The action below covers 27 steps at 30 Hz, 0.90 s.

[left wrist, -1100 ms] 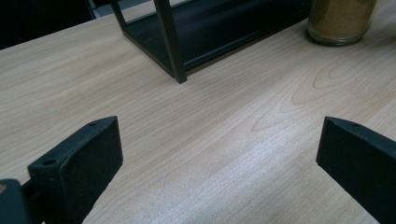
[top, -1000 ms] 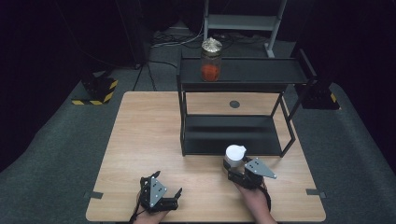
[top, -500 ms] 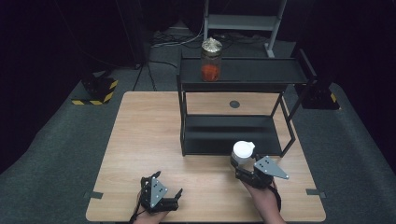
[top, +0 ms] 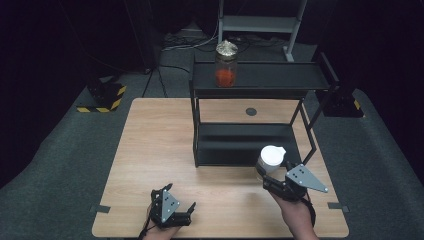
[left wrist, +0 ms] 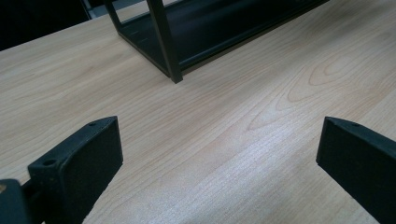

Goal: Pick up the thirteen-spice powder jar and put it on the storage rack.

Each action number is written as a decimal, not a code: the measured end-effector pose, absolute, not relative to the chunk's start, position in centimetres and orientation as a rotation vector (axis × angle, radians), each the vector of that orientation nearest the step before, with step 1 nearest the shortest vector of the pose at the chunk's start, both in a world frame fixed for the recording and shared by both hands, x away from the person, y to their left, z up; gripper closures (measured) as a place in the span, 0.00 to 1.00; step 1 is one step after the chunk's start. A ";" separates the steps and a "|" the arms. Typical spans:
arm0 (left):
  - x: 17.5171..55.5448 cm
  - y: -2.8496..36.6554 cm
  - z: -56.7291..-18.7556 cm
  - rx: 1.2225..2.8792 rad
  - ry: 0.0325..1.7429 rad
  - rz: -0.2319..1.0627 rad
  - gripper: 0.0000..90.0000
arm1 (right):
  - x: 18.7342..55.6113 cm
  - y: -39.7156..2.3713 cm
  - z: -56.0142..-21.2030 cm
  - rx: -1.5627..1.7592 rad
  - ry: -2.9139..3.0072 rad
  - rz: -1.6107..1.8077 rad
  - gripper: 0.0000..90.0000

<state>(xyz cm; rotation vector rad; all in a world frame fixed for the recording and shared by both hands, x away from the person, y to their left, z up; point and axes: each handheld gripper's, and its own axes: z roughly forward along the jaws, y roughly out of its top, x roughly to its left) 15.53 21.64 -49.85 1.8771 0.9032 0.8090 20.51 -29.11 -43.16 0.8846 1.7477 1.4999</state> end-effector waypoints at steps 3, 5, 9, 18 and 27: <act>15.5 21.6 -49.8 1.879 0.902 0.810 0.01 | 20.5 -29.4 -42.5 0.887 1.745 1.499 0.33; 15.5 21.6 -49.9 1.877 0.901 0.811 0.01 | 20.5 -29.7 -42.1 0.892 1.739 1.505 0.33; 15.5 21.6 -49.9 1.876 0.898 0.813 0.01 | 20.4 -30.1 -41.2 0.888 1.729 1.503 0.33; 15.5 21.6 -49.9 1.879 0.894 0.813 0.01 | 20.8 -30.4 -39.1 0.875 1.720 1.509 0.33; 15.4 21.6 -49.9 1.881 0.886 0.817 0.01 | 21.3 -30.5 -37.1 0.853 1.692 1.535 0.33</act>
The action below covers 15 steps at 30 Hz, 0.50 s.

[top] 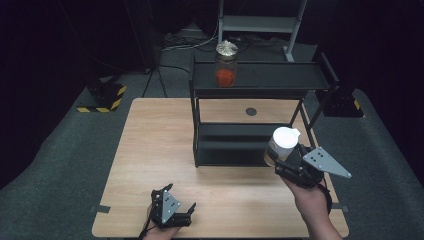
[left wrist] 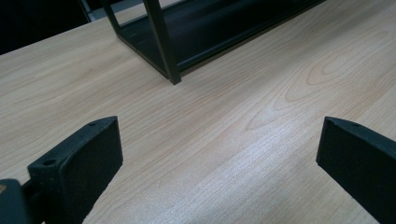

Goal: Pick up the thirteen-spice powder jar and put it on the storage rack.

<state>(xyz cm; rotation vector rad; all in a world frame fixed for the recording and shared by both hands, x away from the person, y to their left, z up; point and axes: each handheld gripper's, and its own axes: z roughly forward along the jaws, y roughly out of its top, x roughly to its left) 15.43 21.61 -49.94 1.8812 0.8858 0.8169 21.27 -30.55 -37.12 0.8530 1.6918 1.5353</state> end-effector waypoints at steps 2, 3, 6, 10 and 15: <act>15.4 21.6 -50.0 1.882 0.883 0.819 0.01 | 21.3 -30.5 -36.7 0.846 1.684 1.535 0.33; 15.4 21.6 -49.9 1.883 0.882 0.819 0.01 | 21.4 -30.5 -36.5 0.845 1.680 1.536 0.33; 15.4 21.6 -50.0 1.882 0.883 0.818 0.01 | 21.6 -30.5 -35.9 0.839 1.675 1.542 0.33; 15.4 21.6 -50.0 1.882 0.881 0.818 0.01 | 21.8 -30.4 -35.3 0.836 1.664 1.548 0.33; 15.4 21.6 -50.0 1.882 0.877 0.817 0.01 | 22.2 -30.3 -34.6 0.832 1.657 1.551 0.33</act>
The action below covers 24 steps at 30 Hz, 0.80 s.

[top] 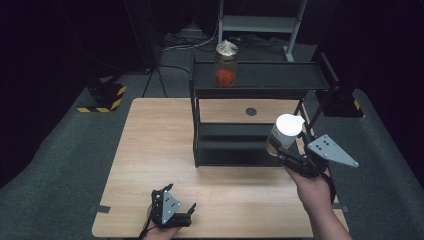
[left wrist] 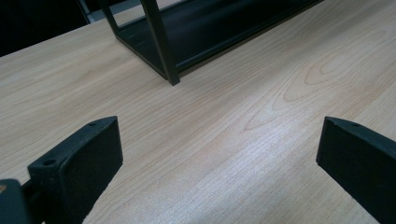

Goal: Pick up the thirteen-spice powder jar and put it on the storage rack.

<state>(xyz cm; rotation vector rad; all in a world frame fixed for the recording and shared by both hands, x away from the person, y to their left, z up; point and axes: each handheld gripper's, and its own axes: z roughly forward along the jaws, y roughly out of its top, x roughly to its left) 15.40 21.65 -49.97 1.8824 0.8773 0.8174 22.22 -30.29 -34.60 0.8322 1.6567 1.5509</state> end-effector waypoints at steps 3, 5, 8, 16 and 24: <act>15.4 21.7 -50.0 1.882 0.877 0.817 0.01 | 22.4 -30.2 -34.3 0.827 1.653 1.550 0.33; 15.4 21.7 -50.0 1.882 0.876 0.816 0.01 | 22.6 -30.1 -33.9 0.819 1.649 1.545 0.33; 15.4 21.7 -50.0 1.883 0.874 0.816 0.01 | 22.8 -30.0 -33.6 0.820 1.646 1.546 0.33; 15.4 21.7 -50.0 1.884 0.870 0.815 0.01 | 23.4 -29.8 -32.9 0.825 1.632 1.552 0.33; 15.5 21.8 -50.0 1.884 0.867 0.810 0.01 | 24.2 -29.6 -31.9 0.822 1.609 1.556 0.33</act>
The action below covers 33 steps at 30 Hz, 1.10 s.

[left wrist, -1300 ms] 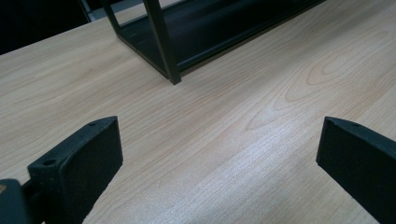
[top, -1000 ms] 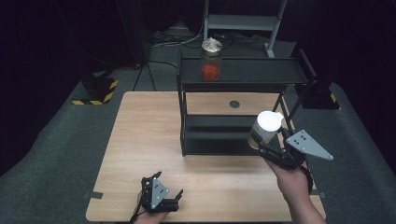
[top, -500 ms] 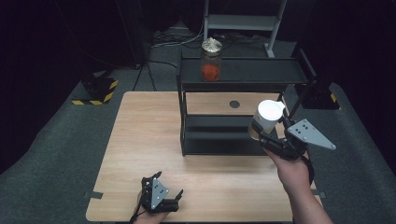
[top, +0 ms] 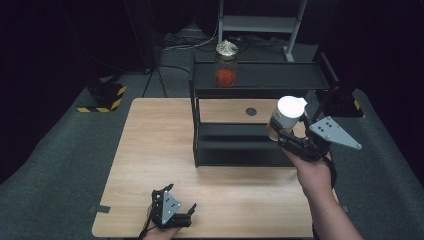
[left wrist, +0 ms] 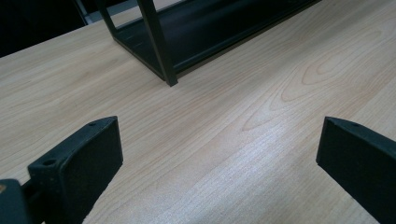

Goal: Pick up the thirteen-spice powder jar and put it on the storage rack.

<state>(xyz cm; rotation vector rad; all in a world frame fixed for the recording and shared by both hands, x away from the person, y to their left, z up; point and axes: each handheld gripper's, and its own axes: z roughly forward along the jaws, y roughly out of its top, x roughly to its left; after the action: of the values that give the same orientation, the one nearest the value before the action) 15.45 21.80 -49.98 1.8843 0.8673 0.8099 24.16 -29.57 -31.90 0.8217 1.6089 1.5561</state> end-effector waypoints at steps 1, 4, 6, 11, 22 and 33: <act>15.5 21.8 -50.0 1.884 0.866 0.810 0.01 | 24.2 -29.5 -31.7 0.821 1.605 1.556 0.33; 15.4 21.8 -50.0 1.883 0.865 0.809 0.01 | 24.5 -29.5 -31.3 0.818 1.598 1.557 0.33; 15.4 21.8 -50.0 1.884 0.863 0.810 0.01 | 24.7 -29.4 -31.0 0.818 1.594 1.558 0.33; 15.4 21.9 -50.0 1.884 0.860 0.811 0.01 | 25.0 -29.2 -30.1 0.811 1.580 1.554 0.33; 15.4 21.9 -50.0 1.882 0.857 0.810 0.01 | 25.8 -28.6 -28.5 0.803 1.549 1.560 0.33; 15.3 22.0 -50.1 1.878 0.857 0.808 0.01 | 27.0 -27.7 -26.9 0.797 1.527 1.555 0.33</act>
<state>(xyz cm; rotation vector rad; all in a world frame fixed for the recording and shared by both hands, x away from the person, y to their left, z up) 15.33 21.97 -50.09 1.8777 0.8567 0.8078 27.02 -27.66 -26.93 0.7968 1.5265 1.5547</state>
